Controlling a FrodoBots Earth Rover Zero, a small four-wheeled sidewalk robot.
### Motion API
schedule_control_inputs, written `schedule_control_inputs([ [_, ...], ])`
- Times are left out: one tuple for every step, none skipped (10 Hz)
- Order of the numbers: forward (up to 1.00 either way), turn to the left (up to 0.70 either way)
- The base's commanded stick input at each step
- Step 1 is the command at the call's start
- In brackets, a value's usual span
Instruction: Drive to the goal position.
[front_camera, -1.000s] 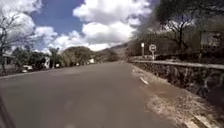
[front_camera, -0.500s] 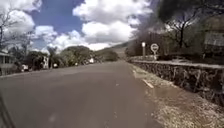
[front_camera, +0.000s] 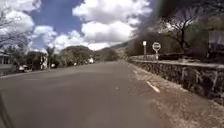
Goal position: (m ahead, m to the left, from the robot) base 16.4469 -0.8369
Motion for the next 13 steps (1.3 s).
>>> schedule_control_inputs([
  [0.70, 0.00],
  [0.70, 0.00],
  [0.70, 0.00],
  [0.70, 0.00],
  [0.70, 0.00],
  [0.70, 0.00],
  [0.70, 0.00],
  [0.70, 0.00],
  [0.70, 0.00],
  [0.70, 0.00],
  [0.70, 0.00],
  [0.70, 0.00],
  [0.70, 0.00],
])
